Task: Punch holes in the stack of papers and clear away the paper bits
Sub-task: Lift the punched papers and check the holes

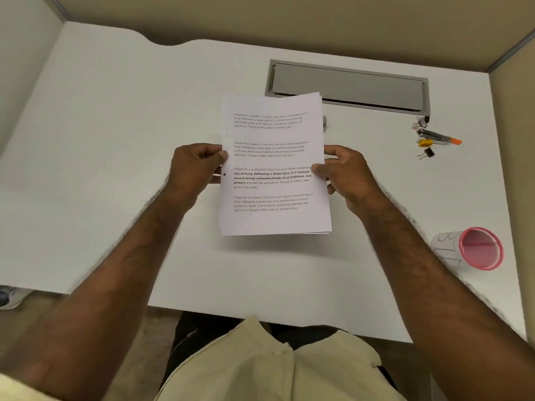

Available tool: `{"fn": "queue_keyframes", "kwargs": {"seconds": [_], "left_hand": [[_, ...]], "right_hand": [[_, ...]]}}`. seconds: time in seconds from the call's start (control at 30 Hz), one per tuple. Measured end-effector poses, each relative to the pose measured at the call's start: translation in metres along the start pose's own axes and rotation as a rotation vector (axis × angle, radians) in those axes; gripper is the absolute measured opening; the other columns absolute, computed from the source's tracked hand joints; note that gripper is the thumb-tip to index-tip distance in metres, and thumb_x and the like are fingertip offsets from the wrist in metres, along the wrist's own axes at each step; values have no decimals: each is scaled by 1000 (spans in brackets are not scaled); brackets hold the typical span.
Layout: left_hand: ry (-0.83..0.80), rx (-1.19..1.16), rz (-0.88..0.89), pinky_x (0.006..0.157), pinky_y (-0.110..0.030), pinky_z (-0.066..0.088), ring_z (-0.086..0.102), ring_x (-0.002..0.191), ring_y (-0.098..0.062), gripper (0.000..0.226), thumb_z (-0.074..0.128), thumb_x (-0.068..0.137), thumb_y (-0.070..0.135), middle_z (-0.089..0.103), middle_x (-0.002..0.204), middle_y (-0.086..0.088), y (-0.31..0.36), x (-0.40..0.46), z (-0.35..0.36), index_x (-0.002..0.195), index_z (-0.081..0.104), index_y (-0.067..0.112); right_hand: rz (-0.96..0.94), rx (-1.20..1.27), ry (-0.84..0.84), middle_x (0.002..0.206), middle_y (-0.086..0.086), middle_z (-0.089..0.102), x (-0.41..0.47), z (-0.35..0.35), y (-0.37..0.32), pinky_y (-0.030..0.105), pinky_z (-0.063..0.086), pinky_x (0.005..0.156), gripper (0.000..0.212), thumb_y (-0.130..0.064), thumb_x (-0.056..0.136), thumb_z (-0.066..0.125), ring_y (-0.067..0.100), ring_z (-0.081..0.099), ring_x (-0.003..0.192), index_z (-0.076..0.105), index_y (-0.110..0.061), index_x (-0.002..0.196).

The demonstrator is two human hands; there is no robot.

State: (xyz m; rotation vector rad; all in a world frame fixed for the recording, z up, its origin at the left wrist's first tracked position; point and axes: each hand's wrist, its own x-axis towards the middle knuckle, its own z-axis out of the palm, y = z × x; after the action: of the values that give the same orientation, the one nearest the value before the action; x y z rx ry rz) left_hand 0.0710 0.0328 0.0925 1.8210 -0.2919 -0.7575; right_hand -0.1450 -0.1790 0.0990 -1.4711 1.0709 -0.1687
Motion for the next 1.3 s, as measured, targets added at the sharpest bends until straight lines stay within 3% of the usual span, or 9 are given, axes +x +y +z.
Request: {"fn": "queue_keyframes", "kwargs": {"seconds": [0.27, 0.4, 0.5, 0.63, 0.73, 0.87, 0.97, 1.17, 1.3], "left_hand": [[58, -34, -131, 61, -26, 63, 77, 66, -11, 13, 73, 99, 10, 81, 77, 9, -45, -1, -71, 94, 80, 20], [98, -31, -201, 56, -22, 60, 76, 62, -8, 15, 74, 99, 10, 80, 74, 10, -73, 3, -113, 91, 79, 22], [127, -28, -248, 54, -21, 60, 75, 60, -7, 16, 74, 98, 10, 80, 73, 11, -91, 9, -143, 89, 78, 22], [149, -30, -305, 55, -23, 61, 75, 61, -10, 7, 73, 99, 9, 80, 76, 5, -110, 22, -176, 98, 79, 13], [146, -3, -323, 55, -24, 61, 74, 60, -11, 13, 72, 100, 7, 79, 89, -8, -118, 36, -193, 111, 77, 3], [143, 25, -330, 55, -26, 63, 73, 67, -20, 21, 71, 101, 7, 77, 99, -19, -122, 55, -209, 119, 74, -4], [129, 11, -337, 52, -25, 61, 74, 59, -11, 19, 70, 101, 6, 78, 90, -12, -125, 68, -217, 117, 74, -3], [108, 6, -375, 71, -39, 69, 78, 75, -25, 20, 72, 101, 9, 80, 104, -22, -133, 79, -226, 116, 75, -3], [138, 52, -365, 84, -49, 68, 77, 77, -28, 11, 70, 98, 8, 81, 93, -15, -133, 83, -232, 97, 80, 5]], "right_hand": [[101, 10, -111, 106, 4, 81, 0, 76, -4, 28, 49, 59, 35, -3, 95, 67, 18, 73, 78, 70, -18, 127], [133, -19, -150, 107, 6, 79, 3, 127, -6, 19, 48, 46, 36, -2, 96, 67, 6, 72, 65, 68, -16, 129], [158, -59, -174, 113, 9, 78, 7, 165, -7, 18, 48, 45, 36, -2, 96, 67, 11, 70, 73, 68, -15, 130], [171, -96, -190, 120, 11, 78, 17, 209, -8, 29, 54, 61, 37, -2, 95, 67, 28, 76, 94, 67, -14, 130], [175, -134, -175, 124, 10, 76, 29, 236, -9, 36, 60, 68, 36, -3, 95, 68, 32, 76, 108, 68, -14, 129], [160, -187, -146, 125, 10, 75, 44, 261, -10, 48, 61, 95, 36, -3, 93, 71, 32, 74, 112, 68, -11, 128], [152, -235, -135, 119, 9, 77, 53, 271, -11, 45, 60, 91, 35, -5, 92, 73, 31, 75, 108, 69, -12, 125], [156, -339, -116, 108, 9, 79, 60, 278, -6, 57, 61, 95, 31, -12, 92, 74, 34, 76, 103, 69, -15, 122], [138, -388, -71, 100, 3, 79, 59, 278, -5, 56, 62, 91, 28, -19, 91, 76, 31, 76, 97, 72, -18, 118]]}}
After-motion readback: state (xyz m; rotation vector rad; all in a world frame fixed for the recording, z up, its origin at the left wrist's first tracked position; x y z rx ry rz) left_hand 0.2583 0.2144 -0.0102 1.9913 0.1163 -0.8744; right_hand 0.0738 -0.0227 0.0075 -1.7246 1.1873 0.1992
